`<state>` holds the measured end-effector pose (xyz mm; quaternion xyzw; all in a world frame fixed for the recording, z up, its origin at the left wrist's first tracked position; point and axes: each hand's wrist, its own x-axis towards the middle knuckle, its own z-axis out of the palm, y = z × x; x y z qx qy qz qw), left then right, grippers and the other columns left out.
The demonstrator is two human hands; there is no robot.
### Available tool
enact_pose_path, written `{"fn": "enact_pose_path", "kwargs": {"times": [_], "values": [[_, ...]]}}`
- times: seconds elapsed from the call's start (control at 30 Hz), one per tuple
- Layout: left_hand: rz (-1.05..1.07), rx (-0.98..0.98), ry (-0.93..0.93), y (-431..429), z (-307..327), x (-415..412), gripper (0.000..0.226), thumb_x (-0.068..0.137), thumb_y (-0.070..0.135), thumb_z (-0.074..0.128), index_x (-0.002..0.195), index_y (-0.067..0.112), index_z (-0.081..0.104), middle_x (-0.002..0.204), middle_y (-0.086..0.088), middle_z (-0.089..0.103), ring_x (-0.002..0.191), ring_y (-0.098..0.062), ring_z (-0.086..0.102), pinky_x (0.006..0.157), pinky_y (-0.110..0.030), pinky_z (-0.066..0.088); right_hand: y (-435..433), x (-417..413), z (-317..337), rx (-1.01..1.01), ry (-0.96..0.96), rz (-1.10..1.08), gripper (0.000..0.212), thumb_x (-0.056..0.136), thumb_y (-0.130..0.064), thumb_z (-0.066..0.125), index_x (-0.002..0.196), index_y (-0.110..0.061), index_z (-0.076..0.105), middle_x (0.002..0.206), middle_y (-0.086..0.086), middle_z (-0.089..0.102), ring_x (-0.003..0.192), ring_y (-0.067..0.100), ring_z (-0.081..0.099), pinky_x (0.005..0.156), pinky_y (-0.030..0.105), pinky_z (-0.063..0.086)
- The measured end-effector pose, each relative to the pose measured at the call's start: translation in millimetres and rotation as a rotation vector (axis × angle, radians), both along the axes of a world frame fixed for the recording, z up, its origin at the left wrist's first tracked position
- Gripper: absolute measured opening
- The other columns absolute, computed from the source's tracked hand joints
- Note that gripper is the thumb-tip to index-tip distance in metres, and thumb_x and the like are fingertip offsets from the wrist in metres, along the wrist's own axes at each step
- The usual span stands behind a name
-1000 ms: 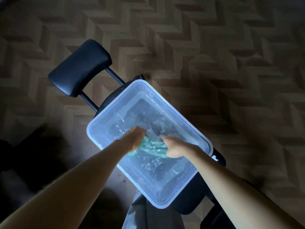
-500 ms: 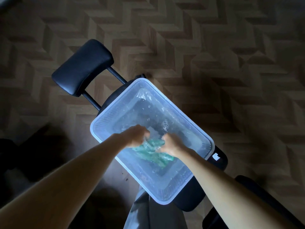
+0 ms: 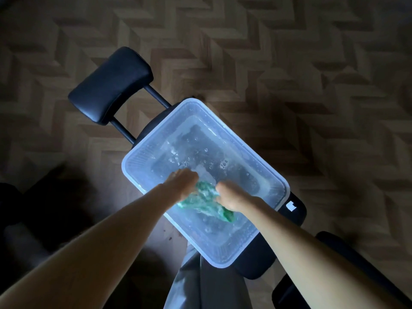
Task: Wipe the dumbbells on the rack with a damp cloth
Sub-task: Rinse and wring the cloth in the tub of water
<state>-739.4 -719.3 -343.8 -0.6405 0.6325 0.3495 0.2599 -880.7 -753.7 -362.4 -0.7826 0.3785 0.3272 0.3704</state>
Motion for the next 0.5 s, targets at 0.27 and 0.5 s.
{"fn": "enact_pose_path", "kwargs": {"times": [0.27,0.5], "values": [[-0.206,0.075,0.066,1.9,-8.1,2.3,0.048,0.081,0.008,0.055,0.128,0.013,0.044,0.131,-0.008,0.045,0.128,-0.025,0.033,0.105,-0.035,0.022,1.4,-6.1,-2.0,-0.056,0.026,0.011,0.025,0.085,-0.006,0.059,0.069,-0.014,0.042,0.075,0.001,0.044,0.102,0.025,0.047,0.08,0.031,0.039],[-0.403,0.131,-0.093,16.0,-9.4,-14.8,0.034,0.093,0.022,0.051,0.125,0.01,0.051,0.129,-0.007,0.055,0.124,-0.022,0.047,0.112,-0.04,0.017,10.7,-1.2,3.8,0.18,0.148,0.051,0.046,0.09,-0.014,0.057,0.135,-0.011,0.045,0.132,0.014,0.051,0.122,0.028,0.048,0.099,0.033,0.037]]}}
